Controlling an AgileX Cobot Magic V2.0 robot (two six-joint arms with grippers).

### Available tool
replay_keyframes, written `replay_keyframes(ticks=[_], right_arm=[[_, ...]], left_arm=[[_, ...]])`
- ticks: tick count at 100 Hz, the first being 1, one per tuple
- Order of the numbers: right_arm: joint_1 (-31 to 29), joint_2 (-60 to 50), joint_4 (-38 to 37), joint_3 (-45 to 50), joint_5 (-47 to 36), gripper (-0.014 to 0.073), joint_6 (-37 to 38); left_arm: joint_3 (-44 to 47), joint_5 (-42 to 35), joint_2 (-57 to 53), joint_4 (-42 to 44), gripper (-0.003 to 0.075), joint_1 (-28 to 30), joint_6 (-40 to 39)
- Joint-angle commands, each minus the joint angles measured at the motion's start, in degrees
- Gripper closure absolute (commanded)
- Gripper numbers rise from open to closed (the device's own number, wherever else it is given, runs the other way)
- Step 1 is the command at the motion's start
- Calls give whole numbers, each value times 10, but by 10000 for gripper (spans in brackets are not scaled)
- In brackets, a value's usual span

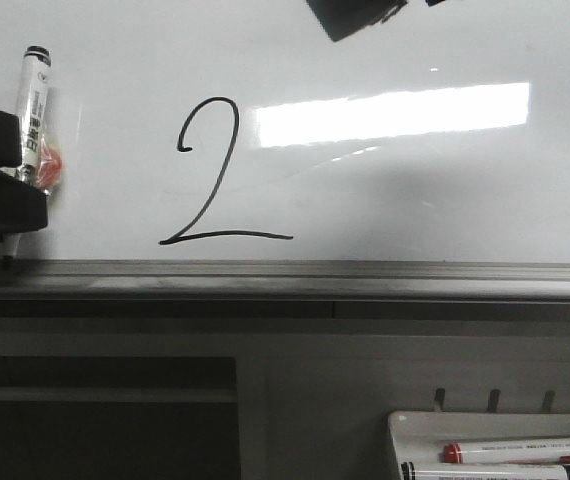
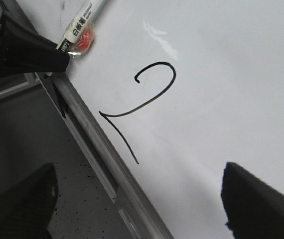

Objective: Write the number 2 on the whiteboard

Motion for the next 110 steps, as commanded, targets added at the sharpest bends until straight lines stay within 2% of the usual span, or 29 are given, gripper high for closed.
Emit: replay_keyframes(ticks=[1, 19, 45, 59, 71, 78, 85, 110], right_arm=[[-3, -13, 3, -17, -33, 27, 2], [-3, -13, 5, -17, -20, 81, 2], [-3, -13, 8, -17, -17, 82, 2], [-3, -13, 9, -17, -17, 82, 2], [-3, -13, 8, -17, -17, 82, 2], [-3, -13, 8, -17, -15, 82, 2], [-3, -13, 9, -17, -15, 82, 2], [-3, -13, 9, -17, -16, 82, 2]], left_arm=[[-18, -31, -3, 0, 741, 1, -5], [-18, -43, 9, 0, 741, 1, -5], [-18, -51, 33, 18, 734, 1, -5], [-18, -69, 33, 31, 643, 1, -5], [-18, -93, 33, 31, 470, 1, -5], [-18, -100, 33, 31, 397, 1, -5], [-18, -100, 33, 31, 370, 1, -5], [-18, -90, 33, 46, 370, 1, -5]])
